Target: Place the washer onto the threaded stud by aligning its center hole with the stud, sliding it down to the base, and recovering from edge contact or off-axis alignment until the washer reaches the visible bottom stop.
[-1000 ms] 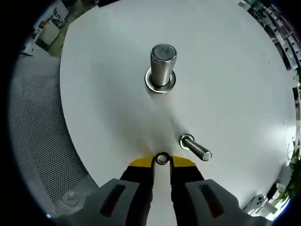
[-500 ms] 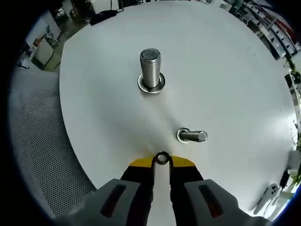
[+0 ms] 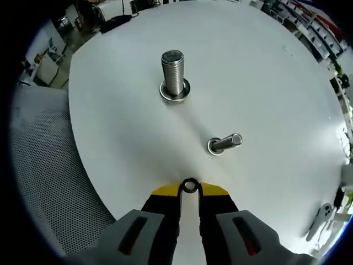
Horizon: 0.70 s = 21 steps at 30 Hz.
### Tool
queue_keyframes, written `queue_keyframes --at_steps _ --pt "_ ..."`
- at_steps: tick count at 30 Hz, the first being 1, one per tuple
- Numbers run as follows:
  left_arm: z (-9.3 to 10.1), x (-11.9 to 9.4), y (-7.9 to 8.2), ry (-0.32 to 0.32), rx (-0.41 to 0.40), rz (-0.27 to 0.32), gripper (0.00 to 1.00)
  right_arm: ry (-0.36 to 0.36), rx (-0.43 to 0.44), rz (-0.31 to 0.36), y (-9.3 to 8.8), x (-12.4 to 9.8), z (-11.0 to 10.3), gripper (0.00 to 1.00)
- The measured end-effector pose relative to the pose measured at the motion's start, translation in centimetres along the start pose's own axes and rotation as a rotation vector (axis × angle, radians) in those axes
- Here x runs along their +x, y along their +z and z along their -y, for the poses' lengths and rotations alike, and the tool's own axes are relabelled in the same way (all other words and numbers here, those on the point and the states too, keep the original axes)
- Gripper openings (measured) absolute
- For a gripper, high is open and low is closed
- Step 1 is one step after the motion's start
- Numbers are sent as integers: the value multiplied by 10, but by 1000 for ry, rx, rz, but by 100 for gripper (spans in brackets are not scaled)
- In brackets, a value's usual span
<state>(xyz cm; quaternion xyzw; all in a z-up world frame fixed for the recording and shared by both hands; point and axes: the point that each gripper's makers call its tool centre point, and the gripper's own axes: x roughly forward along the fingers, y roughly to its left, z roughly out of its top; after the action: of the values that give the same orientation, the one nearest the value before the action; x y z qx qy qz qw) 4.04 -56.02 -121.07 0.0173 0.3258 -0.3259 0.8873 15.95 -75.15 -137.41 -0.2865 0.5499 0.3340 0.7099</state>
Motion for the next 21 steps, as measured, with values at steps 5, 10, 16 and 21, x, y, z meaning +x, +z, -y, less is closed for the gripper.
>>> queue_keyframes --at_steps 5,10,16,21 --pt "0 0 -2 0 0 -9 26 -1 -9 1 -3 -5 -4 13" --pt "-1 -1 -2 5 0 -7 26 -10 5 28 0 -14 2 13" --pt "0 0 -3 1 3 -16 26 -22 33 69 4 -31 12 13" --pt "-2 0 -5 13 -5 -21 26 -39 36 91 6 -44 20 13"
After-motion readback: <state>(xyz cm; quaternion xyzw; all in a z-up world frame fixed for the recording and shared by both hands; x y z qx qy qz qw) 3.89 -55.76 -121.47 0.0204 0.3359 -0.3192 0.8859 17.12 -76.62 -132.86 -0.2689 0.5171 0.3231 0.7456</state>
